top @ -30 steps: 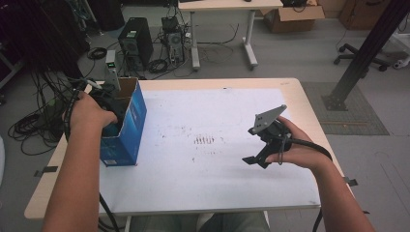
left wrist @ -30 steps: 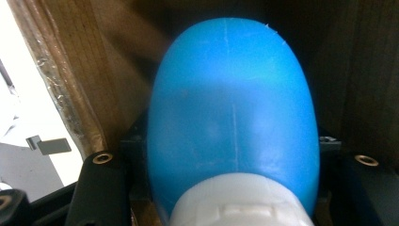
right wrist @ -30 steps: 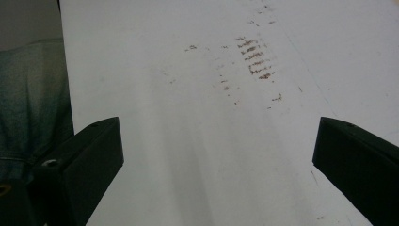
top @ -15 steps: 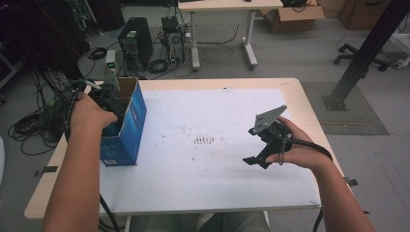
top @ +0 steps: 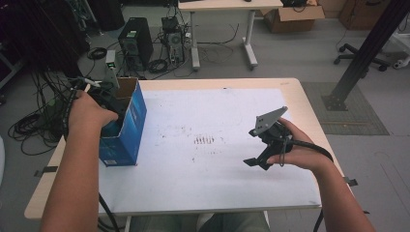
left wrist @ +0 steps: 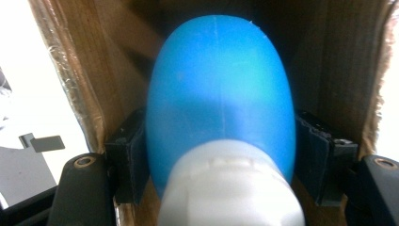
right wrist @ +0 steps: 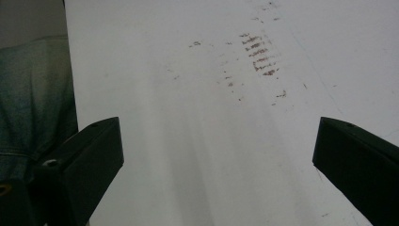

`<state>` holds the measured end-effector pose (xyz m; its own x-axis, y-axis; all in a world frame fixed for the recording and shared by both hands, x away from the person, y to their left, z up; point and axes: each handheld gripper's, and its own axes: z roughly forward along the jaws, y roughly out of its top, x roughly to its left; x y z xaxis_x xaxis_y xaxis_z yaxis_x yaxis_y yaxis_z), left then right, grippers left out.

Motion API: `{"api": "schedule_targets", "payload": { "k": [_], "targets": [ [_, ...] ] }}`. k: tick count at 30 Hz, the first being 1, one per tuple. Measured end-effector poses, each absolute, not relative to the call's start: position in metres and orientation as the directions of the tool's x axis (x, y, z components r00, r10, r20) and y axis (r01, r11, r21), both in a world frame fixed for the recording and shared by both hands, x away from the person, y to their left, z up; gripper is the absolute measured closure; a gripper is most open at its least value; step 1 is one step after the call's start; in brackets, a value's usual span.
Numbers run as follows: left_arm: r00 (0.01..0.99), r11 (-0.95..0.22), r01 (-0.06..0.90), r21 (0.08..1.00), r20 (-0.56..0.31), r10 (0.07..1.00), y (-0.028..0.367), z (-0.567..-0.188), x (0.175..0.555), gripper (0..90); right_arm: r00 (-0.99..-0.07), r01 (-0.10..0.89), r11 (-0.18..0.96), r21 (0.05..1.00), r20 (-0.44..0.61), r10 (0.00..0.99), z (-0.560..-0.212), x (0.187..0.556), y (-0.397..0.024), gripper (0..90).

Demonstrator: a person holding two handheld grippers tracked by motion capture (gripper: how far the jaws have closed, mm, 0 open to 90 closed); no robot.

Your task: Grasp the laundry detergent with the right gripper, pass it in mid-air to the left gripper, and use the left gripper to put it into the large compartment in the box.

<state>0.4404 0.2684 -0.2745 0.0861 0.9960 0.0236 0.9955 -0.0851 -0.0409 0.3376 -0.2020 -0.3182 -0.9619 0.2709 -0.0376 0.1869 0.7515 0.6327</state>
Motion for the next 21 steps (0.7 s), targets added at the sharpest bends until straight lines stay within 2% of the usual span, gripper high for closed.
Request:
{"api": "schedule_targets", "payload": {
  "k": [9, 21],
  "targets": [
    [0.077, -0.076, 0.997, -0.025, 0.048, 0.996, 0.267, -0.259, 0.437, 29.5, -0.964, 0.179, 0.747, 0.640, -0.039, 0.264, -0.320, 0.337, -0.202, 2.4],
    [0.077, -0.078, 0.997, 0.014, 0.054, 0.996, 0.268, -0.237, 0.427, 18.1, -0.966, 0.165, 0.743, 0.649, -0.047, 0.255, -0.314, 0.336, -0.199, 2.3]
  ]
}}
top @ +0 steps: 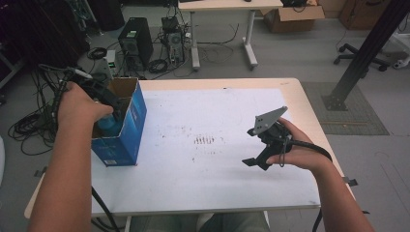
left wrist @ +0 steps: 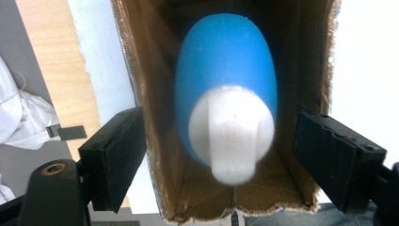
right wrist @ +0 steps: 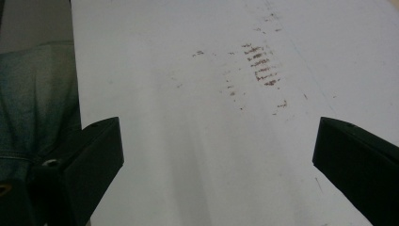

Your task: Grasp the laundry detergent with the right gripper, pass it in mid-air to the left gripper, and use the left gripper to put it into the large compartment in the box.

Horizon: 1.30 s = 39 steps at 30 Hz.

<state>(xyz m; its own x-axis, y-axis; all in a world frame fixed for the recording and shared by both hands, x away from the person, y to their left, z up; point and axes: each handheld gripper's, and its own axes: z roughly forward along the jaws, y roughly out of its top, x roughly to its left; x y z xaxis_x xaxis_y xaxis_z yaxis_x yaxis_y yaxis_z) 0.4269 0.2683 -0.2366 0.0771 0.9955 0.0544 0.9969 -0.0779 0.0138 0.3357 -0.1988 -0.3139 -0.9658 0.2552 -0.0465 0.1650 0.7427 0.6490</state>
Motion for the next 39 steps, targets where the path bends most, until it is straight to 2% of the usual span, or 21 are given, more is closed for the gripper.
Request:
{"api": "schedule_targets", "payload": {
  "k": [13, 21, 29, 31, 36, 39],
  "targets": [
    [0.098, -0.100, 0.994, 0.042, 0.043, 0.994, 0.257, -0.212, 0.417, 7.5, -0.965, 0.156, 0.741, 0.653, -0.058, 0.254, -0.305, 0.333, -0.202, 2.4],
    [0.158, -0.160, 0.985, 0.069, 0.034, 0.987, 0.243, -0.190, 0.411, 0.2, -0.965, 0.147, 0.747, 0.649, -0.070, 0.251, -0.291, 0.334, -0.203, 2.4],
    [0.328, -0.330, 0.938, 0.108, 0.033, 0.944, 0.216, -0.158, 0.404, 0.2, -0.964, 0.139, 0.762, 0.632, -0.088, 0.250, -0.275, 0.339, -0.201, 2.4],
    [0.383, -0.382, 0.918, 0.107, 0.008, 0.924, 0.208, -0.152, 0.403, 0.3, -0.964, 0.138, 0.767, 0.626, -0.094, 0.250, -0.270, 0.341, -0.200, 2.4],
    [0.523, -0.520, 0.846, 0.118, 0.004, 0.852, 0.189, -0.139, 0.399, 0.2, -0.963, 0.141, 0.798, 0.586, -0.106, 0.248, -0.260, 0.347, -0.197, 2.5],
    [0.629, -0.625, 0.771, 0.123, 0.003, 0.777, 0.176, -0.135, 0.395, 0.2, -0.961, 0.148, 0.815, 0.560, -0.114, 0.253, -0.252, 0.350, -0.195, 2.5]
  ]
}}
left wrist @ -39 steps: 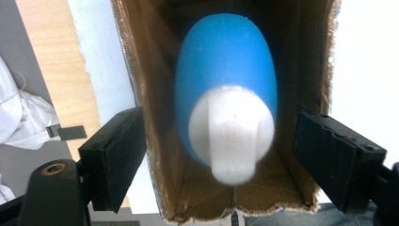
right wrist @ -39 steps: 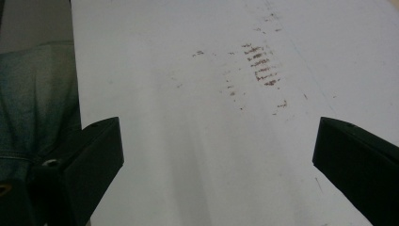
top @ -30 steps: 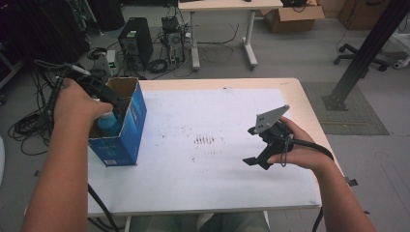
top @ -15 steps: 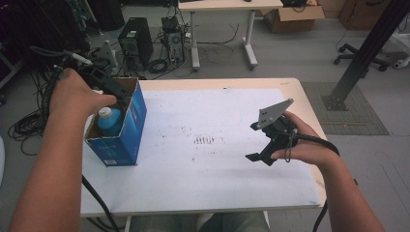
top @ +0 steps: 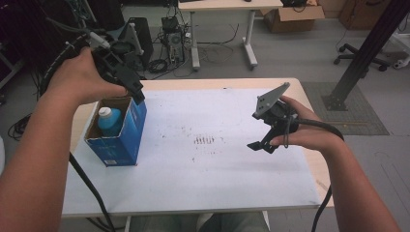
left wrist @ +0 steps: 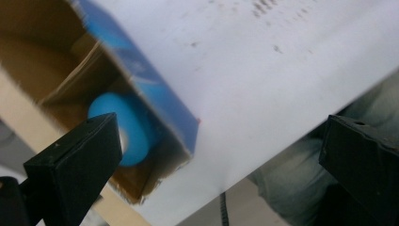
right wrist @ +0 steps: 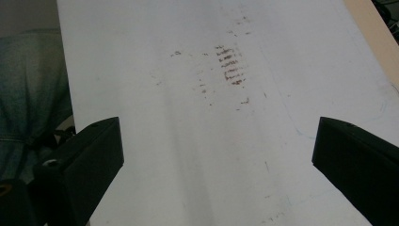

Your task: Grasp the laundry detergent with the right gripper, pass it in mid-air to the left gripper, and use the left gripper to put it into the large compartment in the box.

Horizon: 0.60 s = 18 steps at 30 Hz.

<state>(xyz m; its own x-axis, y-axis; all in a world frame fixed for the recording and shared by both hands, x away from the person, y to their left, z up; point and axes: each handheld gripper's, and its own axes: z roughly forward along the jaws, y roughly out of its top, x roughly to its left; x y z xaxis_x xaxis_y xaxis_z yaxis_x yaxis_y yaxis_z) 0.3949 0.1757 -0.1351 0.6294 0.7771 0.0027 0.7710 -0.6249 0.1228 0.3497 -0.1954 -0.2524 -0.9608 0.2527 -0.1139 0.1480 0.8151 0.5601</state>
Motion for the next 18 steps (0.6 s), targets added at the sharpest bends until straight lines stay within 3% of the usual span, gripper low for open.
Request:
{"api": "schedule_targets", "payload": {
  "k": [8, 13, 18],
  "targets": [
    [0.837, -0.831, 0.544, 0.112, -0.006, 0.547, 0.145, -0.140, 0.386, 0.2, -0.961, 0.139, 0.853, 0.503, -0.138, 0.238, -0.233, 0.353, -0.188, 2.5],
    [0.911, -0.905, 0.410, 0.116, -0.014, 0.411, 0.130, -0.150, 0.382, 0.2, -0.967, 0.116, 0.881, 0.458, -0.149, 0.204, -0.229, 0.352, -0.182, 2.7],
    [0.959, -0.957, 0.285, 0.055, -0.023, 0.284, 0.116, -0.169, 0.381, 0.2, -0.972, 0.098, 0.904, 0.417, -0.154, 0.176, -0.230, 0.353, -0.178, 2.9]
  ]
}}
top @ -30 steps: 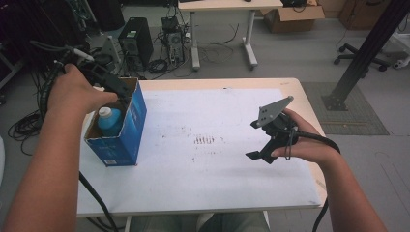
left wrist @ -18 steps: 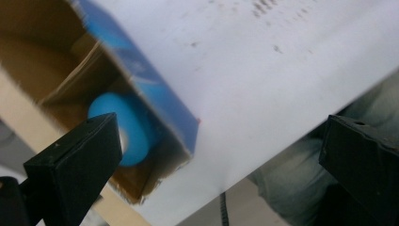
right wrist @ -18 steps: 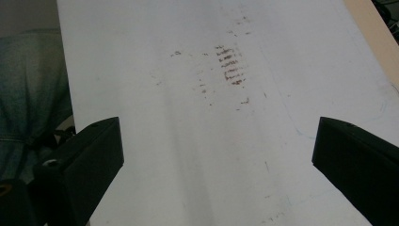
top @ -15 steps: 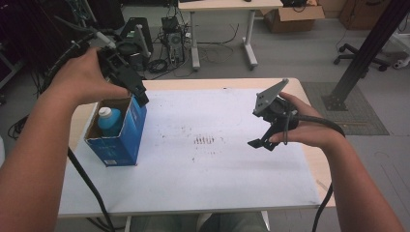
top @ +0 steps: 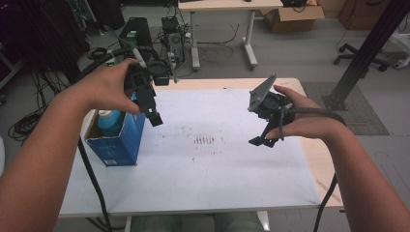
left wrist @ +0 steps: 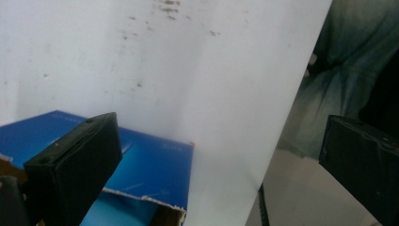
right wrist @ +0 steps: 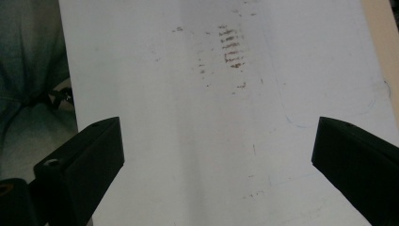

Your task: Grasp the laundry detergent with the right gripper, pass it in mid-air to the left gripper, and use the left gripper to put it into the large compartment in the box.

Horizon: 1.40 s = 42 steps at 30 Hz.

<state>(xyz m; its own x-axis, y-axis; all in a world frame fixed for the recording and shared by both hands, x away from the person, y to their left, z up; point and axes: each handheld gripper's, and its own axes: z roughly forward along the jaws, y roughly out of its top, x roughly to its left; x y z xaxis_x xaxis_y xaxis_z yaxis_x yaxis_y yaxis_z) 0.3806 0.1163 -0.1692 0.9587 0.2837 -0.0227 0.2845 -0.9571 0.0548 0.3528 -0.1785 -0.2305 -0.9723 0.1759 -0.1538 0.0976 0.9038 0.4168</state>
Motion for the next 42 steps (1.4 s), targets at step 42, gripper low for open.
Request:
{"api": "schedule_targets", "payload": {
  "k": [42],
  "targets": [
    [0.995, -0.996, 0.086, -0.009, -0.059, 0.086, 0.081, -0.209, 0.368, 0.2, -0.986, 0.094, 0.953, 0.289, -0.102, 0.129, -0.267, 0.375, -0.184, 3.6]
  ]
}}
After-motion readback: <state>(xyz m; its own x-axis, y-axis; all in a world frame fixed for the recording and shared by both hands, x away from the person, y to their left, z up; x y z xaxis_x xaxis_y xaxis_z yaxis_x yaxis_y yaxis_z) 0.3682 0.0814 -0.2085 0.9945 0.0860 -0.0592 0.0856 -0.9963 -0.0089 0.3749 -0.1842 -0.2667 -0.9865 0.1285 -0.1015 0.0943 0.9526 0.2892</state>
